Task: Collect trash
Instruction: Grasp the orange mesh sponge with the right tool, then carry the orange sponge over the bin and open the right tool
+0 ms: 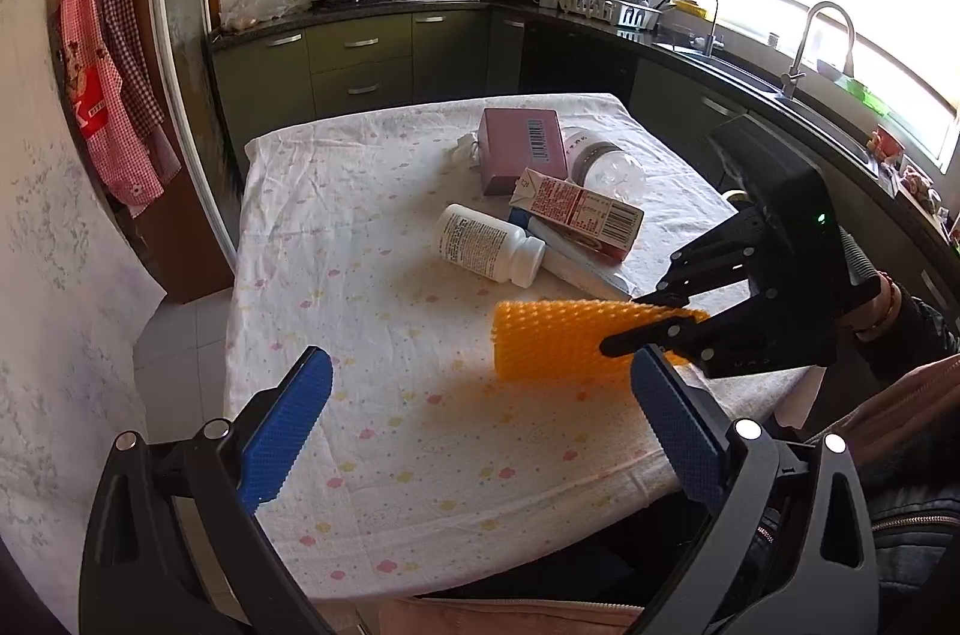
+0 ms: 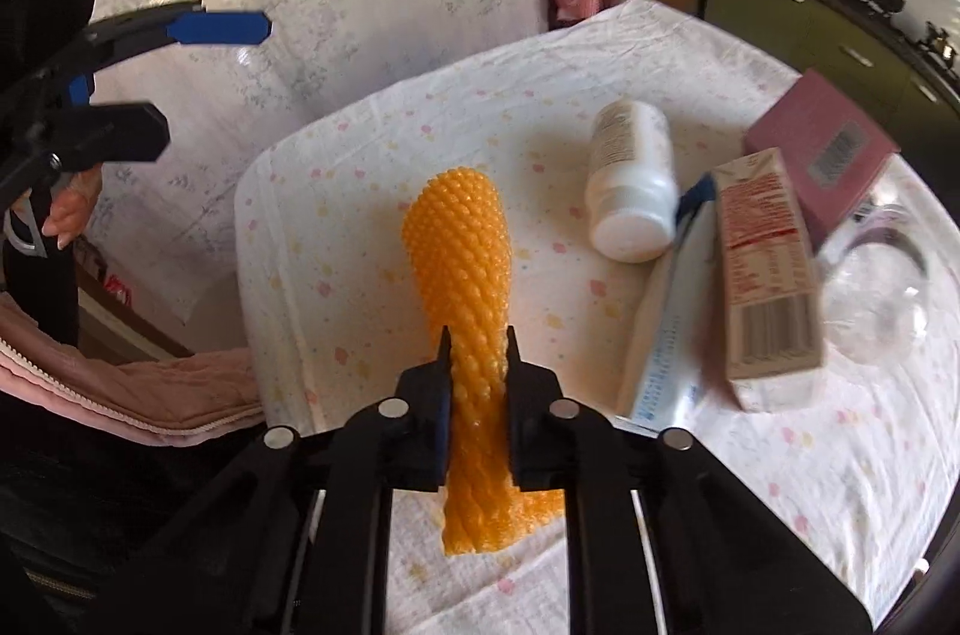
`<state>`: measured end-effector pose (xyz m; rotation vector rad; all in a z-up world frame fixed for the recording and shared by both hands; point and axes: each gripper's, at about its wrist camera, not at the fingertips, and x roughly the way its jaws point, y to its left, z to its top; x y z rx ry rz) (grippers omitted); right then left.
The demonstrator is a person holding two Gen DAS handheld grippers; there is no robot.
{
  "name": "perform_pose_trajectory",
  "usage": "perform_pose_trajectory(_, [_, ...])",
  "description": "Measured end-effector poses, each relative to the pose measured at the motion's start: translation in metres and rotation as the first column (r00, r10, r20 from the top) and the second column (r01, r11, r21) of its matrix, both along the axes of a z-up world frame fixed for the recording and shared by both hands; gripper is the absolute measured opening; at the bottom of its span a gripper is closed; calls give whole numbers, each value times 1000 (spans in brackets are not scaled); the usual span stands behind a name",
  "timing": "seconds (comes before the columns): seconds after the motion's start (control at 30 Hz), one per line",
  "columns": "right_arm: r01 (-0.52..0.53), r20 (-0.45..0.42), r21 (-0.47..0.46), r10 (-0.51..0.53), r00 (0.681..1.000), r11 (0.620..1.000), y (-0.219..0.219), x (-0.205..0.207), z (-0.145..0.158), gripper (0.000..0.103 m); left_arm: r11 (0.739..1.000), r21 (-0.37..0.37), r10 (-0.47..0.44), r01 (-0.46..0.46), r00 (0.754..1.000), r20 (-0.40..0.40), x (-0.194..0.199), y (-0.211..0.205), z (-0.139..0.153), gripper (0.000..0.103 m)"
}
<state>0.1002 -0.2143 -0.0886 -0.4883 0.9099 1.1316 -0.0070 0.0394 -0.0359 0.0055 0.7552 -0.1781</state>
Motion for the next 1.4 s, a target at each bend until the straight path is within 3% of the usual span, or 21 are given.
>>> perform_pose_trajectory(0.2, [131, 26, 60, -133, 991, 990, -45, 6, 24, 13, 1000, 5, -10, 11, 1000, -10, 2, -5, -3, 98])
perform_pose_trajectory(0.33, [335, 36, 92, -339, 940, 938, -110, 27, 38, 13, 1000, 2, -27, 27, 1000, -13, 4, -10, -4, 98])
perform_pose_trajectory(0.43, [514, 47, 90, -519, 854, 853, -174, 45, 39, 13, 999, 2, -37, 37, 999, -19, 7, -15, -6, 98])
perform_pose_trajectory(0.57, [736, 65, 36, -737, 673, 676, -266, 67, 26, 13, 998, 9, -54, 54, 998, -27, 12, -24, -7, 98])
perform_pose_trajectory(0.73, [885, 89, -55, -880, 466, 463, -346, 89, -3, 13, 996, 16, -83, 83, 996, -38, 20, -39, -8, 98])
perform_pose_trajectory(0.83, [918, 111, -106, -913, 393, 382, -368, 101, -22, 13, 994, 26, -102, 103, 994, -45, 23, -48, -8, 98])
perform_pose_trajectory(0.97, [938, 121, -141, -935, 334, 317, -387, 118, -41, 17, 992, 31, -124, 126, 991, -55, 25, -56, -10, 98])
perform_pose_trajectory(1.03, [950, 144, -138, -943, 300, 281, -392, 125, -45, 28, 990, 30, -133, 135, 989, -62, 27, -59, -12, 98])
perform_pose_trajectory(1.07, [953, 151, -138, -945, 289, 270, -397, 125, -47, 39, 990, 29, -136, 138, 989, -64, 28, -60, -13, 98])
perform_pose_trajectory(1.13, [962, 157, -131, -953, 260, 240, -398, 128, -47, 44, 989, 28, -143, 145, 987, -69, 29, -61, -14, 98])
perform_pose_trajectory(1.4, [965, 215, -107, -942, 258, 240, -390, 114, -38, 50, 987, 14, -155, 157, 983, -94, 37, -61, -24, 98])
